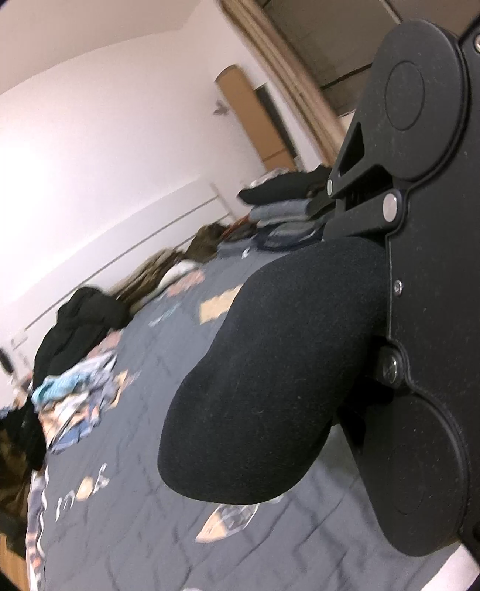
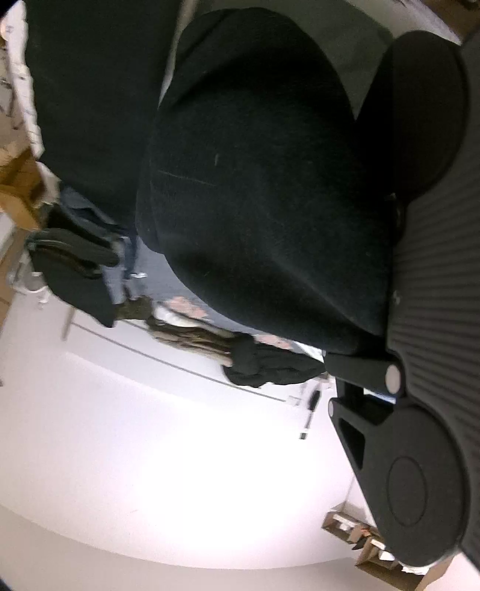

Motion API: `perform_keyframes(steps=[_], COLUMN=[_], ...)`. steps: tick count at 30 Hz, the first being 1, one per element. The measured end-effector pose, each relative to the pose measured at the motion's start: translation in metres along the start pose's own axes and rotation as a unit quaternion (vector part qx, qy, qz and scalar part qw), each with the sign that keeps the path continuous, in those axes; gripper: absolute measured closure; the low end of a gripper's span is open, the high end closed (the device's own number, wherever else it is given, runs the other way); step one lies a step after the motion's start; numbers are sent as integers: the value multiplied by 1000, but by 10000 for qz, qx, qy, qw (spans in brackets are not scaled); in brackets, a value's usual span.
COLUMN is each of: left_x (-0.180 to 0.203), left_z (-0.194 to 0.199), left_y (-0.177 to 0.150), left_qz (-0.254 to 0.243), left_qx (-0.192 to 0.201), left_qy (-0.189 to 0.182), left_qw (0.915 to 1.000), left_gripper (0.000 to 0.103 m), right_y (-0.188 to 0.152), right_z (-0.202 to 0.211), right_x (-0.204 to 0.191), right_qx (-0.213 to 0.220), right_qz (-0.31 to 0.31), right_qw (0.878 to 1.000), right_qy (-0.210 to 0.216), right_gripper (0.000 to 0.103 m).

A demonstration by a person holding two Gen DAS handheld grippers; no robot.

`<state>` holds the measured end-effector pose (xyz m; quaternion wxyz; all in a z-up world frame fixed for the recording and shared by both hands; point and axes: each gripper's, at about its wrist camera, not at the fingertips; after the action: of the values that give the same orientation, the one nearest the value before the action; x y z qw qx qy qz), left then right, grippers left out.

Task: Fold clothes
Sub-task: 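Lift the black sweatshirt with both grippers and turn toward the window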

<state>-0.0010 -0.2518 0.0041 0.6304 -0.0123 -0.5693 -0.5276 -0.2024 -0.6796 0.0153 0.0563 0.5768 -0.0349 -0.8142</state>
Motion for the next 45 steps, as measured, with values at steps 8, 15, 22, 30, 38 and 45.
perform_keyframes(steps=[8, 15, 22, 30, 38, 45], left_x=[71, 139, 181, 226, 276, 334], left_z=[-30, -41, -57, -98, -149, -231], left_y=[-34, -50, -59, -71, -80, -94], left_qz=[-304, -626, -880, -1117, -1428, -1643], left_qx=[-255, -169, -218, -376, -525, -854], left_qy=[-279, -516, -796, -1095, -1447, -1747], left_qw=[9988, 9966, 9927, 9870, 9777, 9671], left_gripper=[91, 91, 91, 91, 91, 91], right_y=[55, 100, 130, 166, 216, 268], right_z=[61, 82, 118, 139, 143, 141], right_x=[22, 22, 26, 24, 22, 26], right_qx=[378, 632, 881, 1093, 1423, 1769], right_qz=[-118, -116, -80, -56, -8, 38], right_qw=[9992, 9976, 9953, 9934, 9893, 9839], right_qy=[62, 238, 384, 341, 336, 248], right_gripper=[83, 83, 83, 83, 83, 83])
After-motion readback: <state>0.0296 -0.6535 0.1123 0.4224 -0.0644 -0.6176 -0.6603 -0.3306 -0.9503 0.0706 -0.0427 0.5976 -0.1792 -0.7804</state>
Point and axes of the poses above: each gripper's, at about its wrist camera, not at the fingertips, and z roughly against the way its jaws point, x to its right, y to its top, and after that the axes turned 9 degrees about -z, right-handed
